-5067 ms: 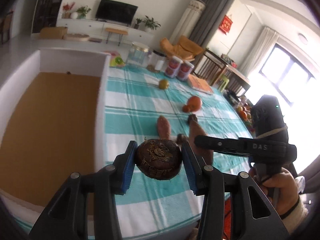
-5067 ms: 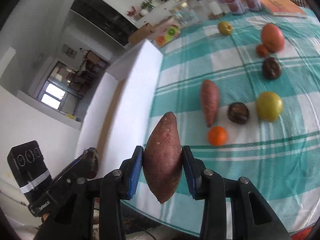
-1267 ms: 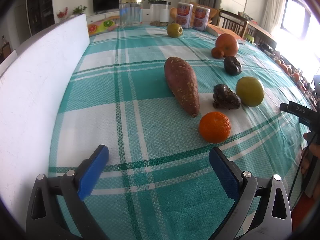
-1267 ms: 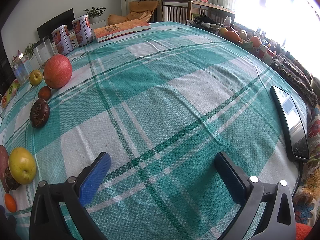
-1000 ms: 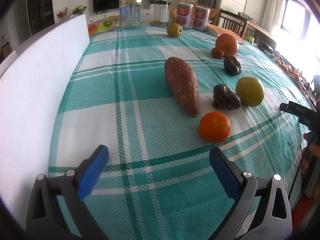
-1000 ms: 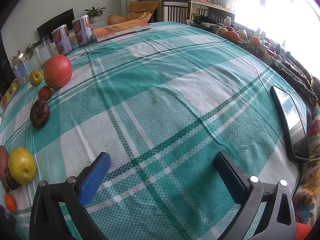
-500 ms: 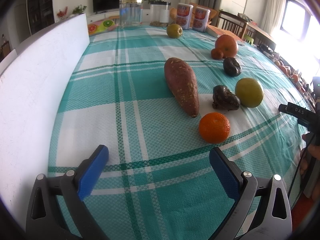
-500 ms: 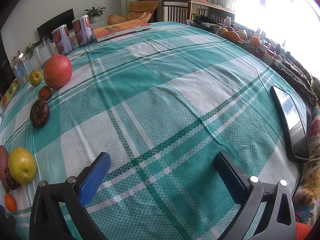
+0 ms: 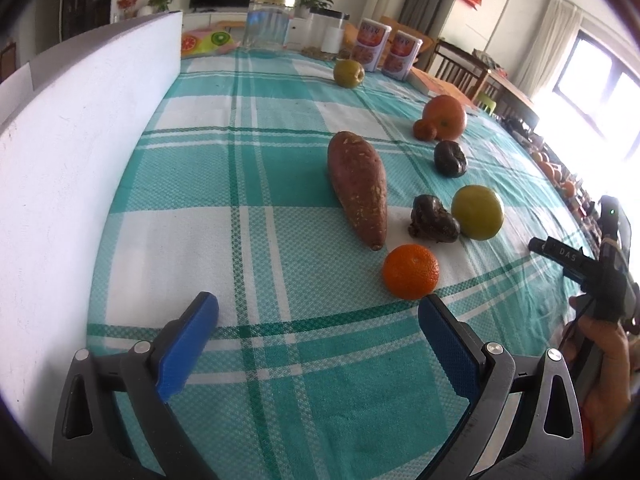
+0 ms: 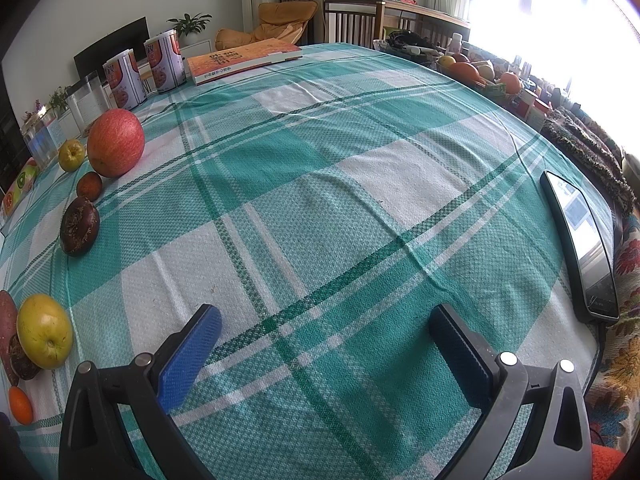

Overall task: Organize fruits
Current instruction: 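Move the left tool back over the table toward the tangerine, then close the left tool on the tangerine and lift it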

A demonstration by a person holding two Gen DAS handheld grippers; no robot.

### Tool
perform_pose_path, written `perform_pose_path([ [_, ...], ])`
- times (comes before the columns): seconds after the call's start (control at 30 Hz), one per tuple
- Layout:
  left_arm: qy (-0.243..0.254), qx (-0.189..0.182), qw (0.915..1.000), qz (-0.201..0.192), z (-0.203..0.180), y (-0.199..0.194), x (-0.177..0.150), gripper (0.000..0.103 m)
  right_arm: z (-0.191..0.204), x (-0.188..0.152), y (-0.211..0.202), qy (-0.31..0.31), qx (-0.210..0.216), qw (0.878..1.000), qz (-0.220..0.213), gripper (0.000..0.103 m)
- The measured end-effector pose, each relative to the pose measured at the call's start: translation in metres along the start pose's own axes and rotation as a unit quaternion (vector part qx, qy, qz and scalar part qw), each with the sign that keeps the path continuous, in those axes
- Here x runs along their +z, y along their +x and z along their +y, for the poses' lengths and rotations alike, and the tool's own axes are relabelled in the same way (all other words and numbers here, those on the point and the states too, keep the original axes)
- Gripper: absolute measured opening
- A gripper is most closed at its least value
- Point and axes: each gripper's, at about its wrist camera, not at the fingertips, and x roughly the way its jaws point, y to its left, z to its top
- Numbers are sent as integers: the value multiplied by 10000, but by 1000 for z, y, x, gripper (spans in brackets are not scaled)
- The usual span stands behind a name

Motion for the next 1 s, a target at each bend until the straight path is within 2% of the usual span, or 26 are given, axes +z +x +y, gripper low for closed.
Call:
perform_pose_path([
  [0.13,95,-206,9997,-19,-15,-6,16,100,0,0,0,1,2,10000,0,103],
  [0.23,348,-199,9992,32,-31,-5,25,99,0,0,0,1,4,10000,-1,103],
  [0.37,816,-106,9965,136,-51,3,21,97,0,0,0,0,2,10000,-1,103],
  [0.4,942,-53,9954,168,-56,6,19,94,0,0,0,0,3,10000,-1,103],
  [0.43,1043,-10,9943,215,-60,9,18,85,0,0,0,0,3,10000,-1,103],
  [0.5,1151,36,9929,314,-66,17,18,78,0,0,0,0,3,10000,-1,103],
  [0.6,1157,130,9925,364,-69,26,20,78,0,0,0,-1,5,10000,-1,103],
  [0.67,1165,186,9921,421,-70,31,20,73,0,0,0,-1,5,10000,-2,103],
  [0.73,1176,196,9916,493,-71,33,19,53,0,0,0,-2,4,10000,-2,103],
  [0.77,1179,204,9915,512,-71,34,18,47,0,0,0,-2,4,10000,-2,103],
  [0.8,1178,211,9914,524,-70,34,18,37,0,0,0,-2,4,10000,-1,103],
  [1.0,1003,166,9938,443,-61,20,13,35,0,0,0,-1,5,10000,-2,103],
])
